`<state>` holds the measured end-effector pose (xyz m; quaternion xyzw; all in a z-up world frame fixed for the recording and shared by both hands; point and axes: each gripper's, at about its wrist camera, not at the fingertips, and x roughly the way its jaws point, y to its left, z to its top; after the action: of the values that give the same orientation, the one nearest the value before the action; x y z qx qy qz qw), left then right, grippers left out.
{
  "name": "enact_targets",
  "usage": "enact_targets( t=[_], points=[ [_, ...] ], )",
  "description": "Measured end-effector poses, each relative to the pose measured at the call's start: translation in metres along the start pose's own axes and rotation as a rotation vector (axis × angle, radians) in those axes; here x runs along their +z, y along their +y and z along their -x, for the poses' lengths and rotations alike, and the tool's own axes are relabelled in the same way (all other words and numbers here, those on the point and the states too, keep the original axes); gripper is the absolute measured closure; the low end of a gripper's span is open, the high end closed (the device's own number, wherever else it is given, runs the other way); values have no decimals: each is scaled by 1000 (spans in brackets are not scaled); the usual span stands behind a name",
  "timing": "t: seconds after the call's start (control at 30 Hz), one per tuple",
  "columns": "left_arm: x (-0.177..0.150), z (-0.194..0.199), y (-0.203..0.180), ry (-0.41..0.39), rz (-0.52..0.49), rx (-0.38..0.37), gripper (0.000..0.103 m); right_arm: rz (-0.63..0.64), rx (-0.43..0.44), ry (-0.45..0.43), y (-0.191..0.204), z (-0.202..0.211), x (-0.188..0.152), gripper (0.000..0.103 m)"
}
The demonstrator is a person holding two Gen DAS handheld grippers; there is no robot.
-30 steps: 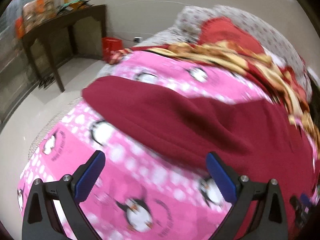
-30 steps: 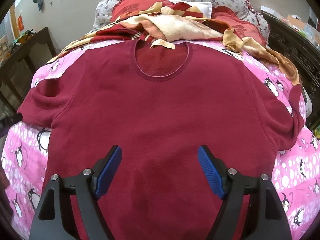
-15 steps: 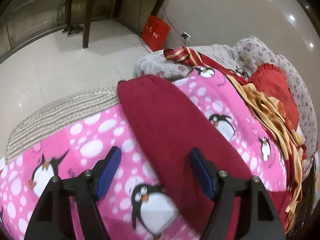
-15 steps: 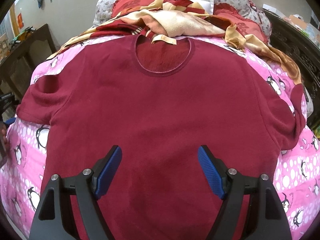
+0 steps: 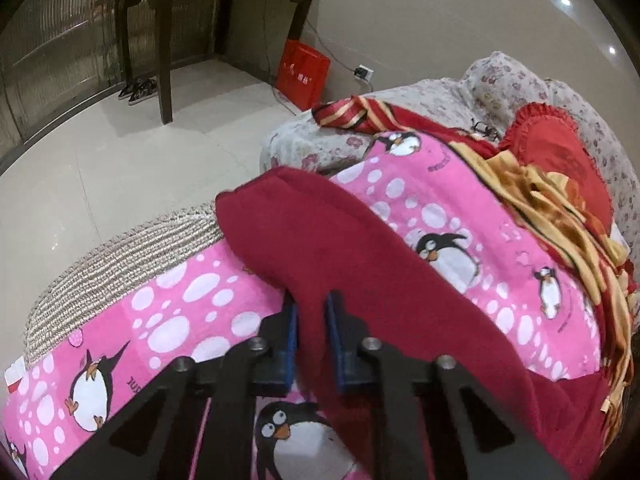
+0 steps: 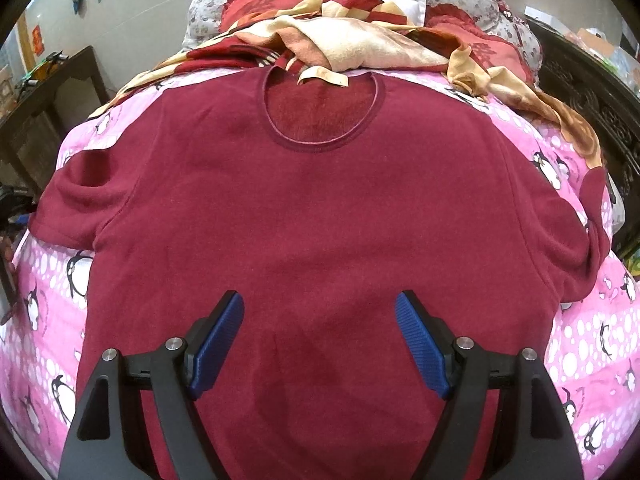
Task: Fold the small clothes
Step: 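Grasp the sweatshirt sleeve cuff with the left gripper and lift it, then fold the held sleeve across the shirt body with the left gripper, release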
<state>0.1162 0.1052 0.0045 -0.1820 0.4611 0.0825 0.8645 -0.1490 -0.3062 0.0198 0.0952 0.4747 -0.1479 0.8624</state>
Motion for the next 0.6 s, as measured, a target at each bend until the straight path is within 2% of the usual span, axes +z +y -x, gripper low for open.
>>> enact_targets(
  t=[0.17,0.33,0.47,0.6],
  points=[
    [1,54,-11,-94,-25,-70,94,-1,-2,-7,-5,2,1,9],
    [-17,129,-60,-157,-167,-233,94,-51,-1,-12,-21,3,3,9],
    [-56,169,-115,-158,-320,-365,94,-104,0,-27,-38,8,6,9],
    [-117,178,-181,-66,-471,-487,94,-141,-15,-48,-58,16,8,9]
  ],
)
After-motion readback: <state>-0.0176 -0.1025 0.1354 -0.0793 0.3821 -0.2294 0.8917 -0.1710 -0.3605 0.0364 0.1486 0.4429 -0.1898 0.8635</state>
